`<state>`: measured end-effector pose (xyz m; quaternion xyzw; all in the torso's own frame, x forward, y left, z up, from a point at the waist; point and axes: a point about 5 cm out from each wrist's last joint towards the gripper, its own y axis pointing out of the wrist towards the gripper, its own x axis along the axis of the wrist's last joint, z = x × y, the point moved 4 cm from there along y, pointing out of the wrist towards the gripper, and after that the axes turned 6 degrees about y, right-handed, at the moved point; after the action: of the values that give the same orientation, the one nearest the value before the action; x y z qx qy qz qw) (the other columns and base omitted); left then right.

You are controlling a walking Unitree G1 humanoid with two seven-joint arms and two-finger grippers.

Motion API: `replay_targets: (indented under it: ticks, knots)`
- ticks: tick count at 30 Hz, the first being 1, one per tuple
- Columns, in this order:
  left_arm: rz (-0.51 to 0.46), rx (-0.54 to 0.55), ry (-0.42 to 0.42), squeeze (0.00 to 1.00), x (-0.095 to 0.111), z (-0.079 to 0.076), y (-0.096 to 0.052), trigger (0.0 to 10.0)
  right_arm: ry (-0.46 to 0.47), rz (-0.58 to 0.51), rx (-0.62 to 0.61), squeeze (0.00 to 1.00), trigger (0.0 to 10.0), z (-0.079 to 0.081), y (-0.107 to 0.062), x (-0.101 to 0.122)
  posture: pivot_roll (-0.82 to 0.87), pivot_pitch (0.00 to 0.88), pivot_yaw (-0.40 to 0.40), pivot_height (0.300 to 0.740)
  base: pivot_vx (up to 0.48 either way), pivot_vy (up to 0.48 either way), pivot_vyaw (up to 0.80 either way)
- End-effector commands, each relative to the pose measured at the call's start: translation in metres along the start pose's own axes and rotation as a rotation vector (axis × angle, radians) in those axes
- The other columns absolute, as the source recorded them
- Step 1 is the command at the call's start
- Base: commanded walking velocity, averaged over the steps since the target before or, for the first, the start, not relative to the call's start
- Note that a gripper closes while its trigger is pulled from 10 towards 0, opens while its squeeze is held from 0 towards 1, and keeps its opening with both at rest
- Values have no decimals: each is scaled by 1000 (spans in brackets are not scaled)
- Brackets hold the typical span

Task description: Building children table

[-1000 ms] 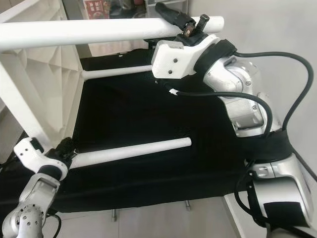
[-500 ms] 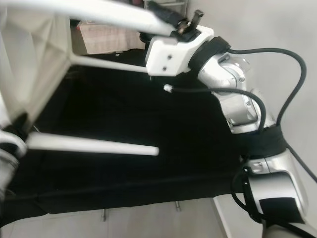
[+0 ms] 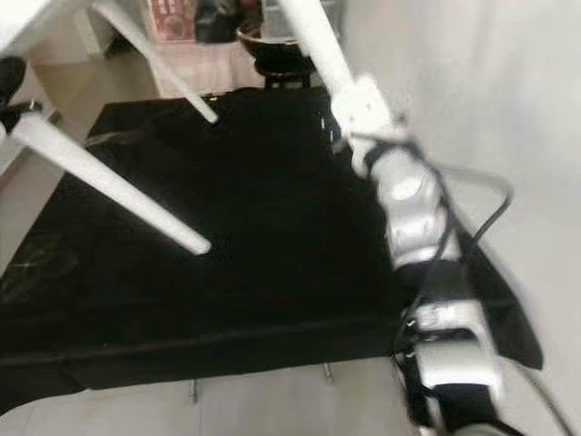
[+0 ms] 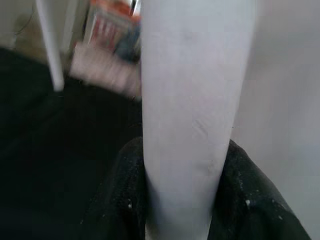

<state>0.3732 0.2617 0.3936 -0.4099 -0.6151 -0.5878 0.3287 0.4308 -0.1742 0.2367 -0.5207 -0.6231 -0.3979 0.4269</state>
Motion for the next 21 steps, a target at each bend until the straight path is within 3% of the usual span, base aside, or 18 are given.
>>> replay_targets:
  ticks: [1, 2, 4, 5, 6, 7, 9, 10, 11, 14, 15, 16, 17, 18, 21]
  knots:
    - [-76, 44, 33, 0, 25, 13, -2, 0, 18, 250, -3, 0, 0, 4, -10, -65, -62, 84, 102, 740, 0, 0, 0]
    - [-76, 44, 33, 0, 25, 13, -2, 0, 18, 250, -3, 0, 0, 4, -10, -65, -62, 84, 102, 740, 0, 0, 0]
    - [-59, -15, 3, 0, 19, -5, 3, 0, 86, 293, 22, 0, 0, 22, -12, -80, -48, 85, 105, 740, 0, 0, 0]
    - [-40, -47, -16, 0, 14, -15, 4, 1137, 95, 304, 39, 0, 0, 29, -12, -83, -48, 85, 105, 740, 0, 0, 0]
    - [-40, -47, -16, 0, 14, -15, 4, 1137, 95, 304, 39, 0, 0, 29, -12, -83, -48, 85, 105, 740, 0, 0, 0]
    - [-25, -69, -34, 0, 9, -22, 3, 5882, 98, 308, 51, 0, 0, 34, -11, -84, -48, 85, 105, 740, 0, 0, 0]
    - [-25, -69, -34, 0, 9, -22, 3, 5882, 98, 308, 51, 0, 0, 34, -11, -84, -48, 85, 105, 740, 0, 0, 0]
    - [4, -104, -53, 0, -2, -33, -1, 10000, 95, 315, 63, 0, 0, 39, -12, -85, -47, 88, 107, 740, 0, 0, 0]
    - [29, -129, -66, 0, -13, -41, -6, 10000, 97, 319, 66, 0, 0, 41, -12, -87, -45, 85, 108, 740, 0, 0, 0]
    - [29, -129, -66, 0, -13, -41, -6, 10000, 97, 319, 66, 0, 0, 41, -12, -87, -45, 85, 108, 740, 0, 0, 0]
    - [65, -156, -64, 557, -31, -51, -16, 10000, 110, 313, 68, 0, 10000, 44, -13, -88, -46, 85, 111, 740, 0, 0, 0]
    - [65, -156, -64, 557, -31, -51, -16, 10000, 110, 313, 68, 0, 10000, 44, -13, -88, -46, 85, 111, 740, 0, 0, 0]
    - [110, -182, -58, 1000, -61, -66, -41, 10000, 160, 242, 81, 0, 10000, 50, -18, -83, -54, 87, 115, 740, 0, 0, 0]
    - [110, -182, -58, 1000, -61, -66, -41, 10000, 160, 242, 81, 0, 10000, 50, -18, -83, -54, 87, 115, 740, 0, 0, 0]
    - [93, -128, 29, 1000, -67, -62, -62, 10000, 236, 119, 108, 0, 10000, 49, -28, -70, -57, 85, 120, 740, 0, 0, 0]
